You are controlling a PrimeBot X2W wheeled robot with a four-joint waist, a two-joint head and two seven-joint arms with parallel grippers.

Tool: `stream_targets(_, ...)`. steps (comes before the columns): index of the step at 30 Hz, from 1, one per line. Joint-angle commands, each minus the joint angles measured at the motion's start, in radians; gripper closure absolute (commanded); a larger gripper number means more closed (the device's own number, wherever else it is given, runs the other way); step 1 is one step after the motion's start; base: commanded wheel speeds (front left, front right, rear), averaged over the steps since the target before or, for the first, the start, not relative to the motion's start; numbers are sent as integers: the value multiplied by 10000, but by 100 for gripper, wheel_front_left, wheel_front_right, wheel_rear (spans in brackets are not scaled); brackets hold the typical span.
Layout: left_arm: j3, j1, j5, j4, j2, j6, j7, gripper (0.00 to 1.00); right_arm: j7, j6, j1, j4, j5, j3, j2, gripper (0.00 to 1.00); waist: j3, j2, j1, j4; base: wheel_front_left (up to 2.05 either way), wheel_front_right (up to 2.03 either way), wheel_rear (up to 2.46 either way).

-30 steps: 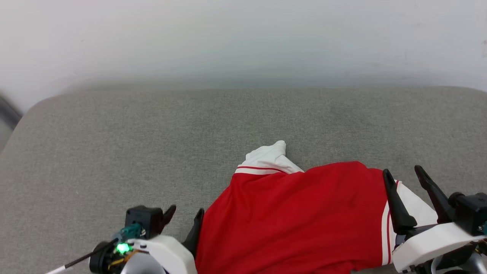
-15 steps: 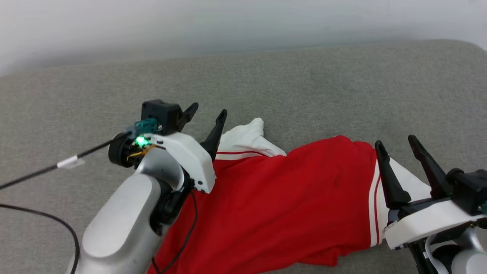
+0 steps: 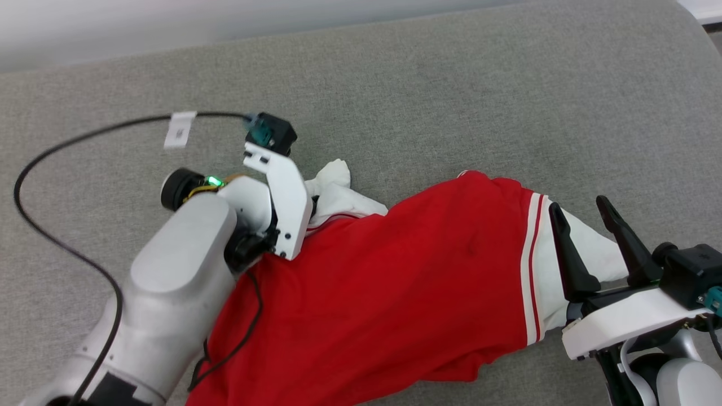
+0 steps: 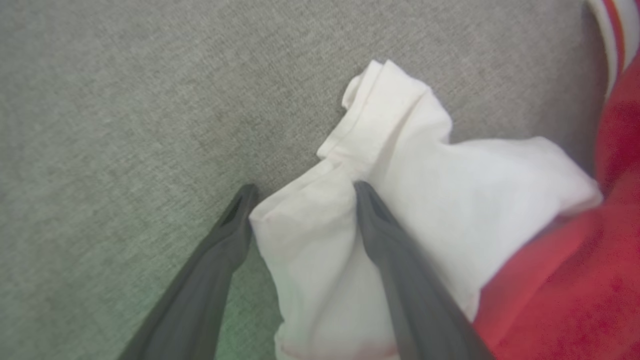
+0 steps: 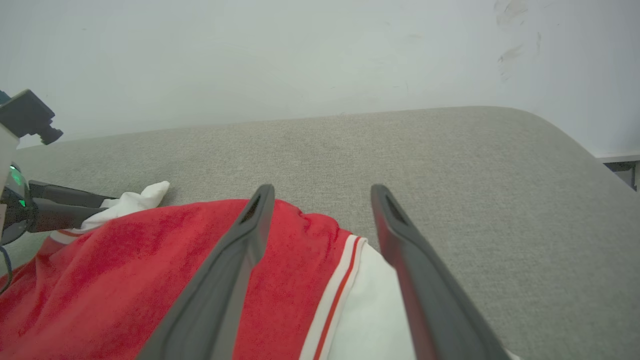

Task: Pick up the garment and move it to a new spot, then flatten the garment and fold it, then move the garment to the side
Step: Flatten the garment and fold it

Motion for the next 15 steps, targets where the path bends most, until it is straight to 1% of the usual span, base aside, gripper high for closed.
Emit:
stream_targets(1, -189, 16, -44, 317, -16, -67, 411, 0, -61, -7, -171, 45, 33, 12, 41, 0, 100, -1, -1, -75, 0, 0, 0)
stream_targets(4, -686, 96, -300, 953, -169, -213, 1507, 0, -132, -7, -191, 152, 75, 20, 48, 0, 153, -1, -1, -125, 0, 0, 0)
stream_targets(5, -849, 95, -330, 1073, -229, -223, 1799, 2, -153, -7, -209, 194, 96, 23, 54, 0, 167, -1, -1, -127, 0, 0, 0)
stream_targets(6, -968, 77, -376, 1131, -268, -234, 1948, 53, -158, -7, -233, 212, 116, 23, 59, 0, 183, -1, -1, -129, 0, 0, 0)
stream_targets(7, -1007, 49, -457, 1118, -322, -251, 1920, 82, -190, -7, -260, 239, 129, 18, 62, 0, 191, -1, -1, -125, 0, 0, 0)
stream_targets(8, -1096, -3, -443, 1102, -359, -267, 1847, 100, -208, -7, -250, 261, 161, 13, 68, 0, 186, -1, -1, -112, 0, 0, 0)
stream_targets(9, -1151, -27, -428, 1072, -366, -272, 1704, 100, -208, -7, -228, 297, 161, -7, 71, 0, 171, -1, -1, -89, 0, 0, 0)
stream_targets(12, -1062, -224, -273, 819, -304, -248, 734, 100, -191, -7, -221, 358, 106, -103, 72, 0, 37, -1, -1, 63, 0, 0, 0)
stream_targets(15, -797, -316, -133, 575, -209, -22, -407, 100, -181, -7, -174, 341, 22, -204, 26, 0, -204, -1, -1, 282, 0, 0, 0)
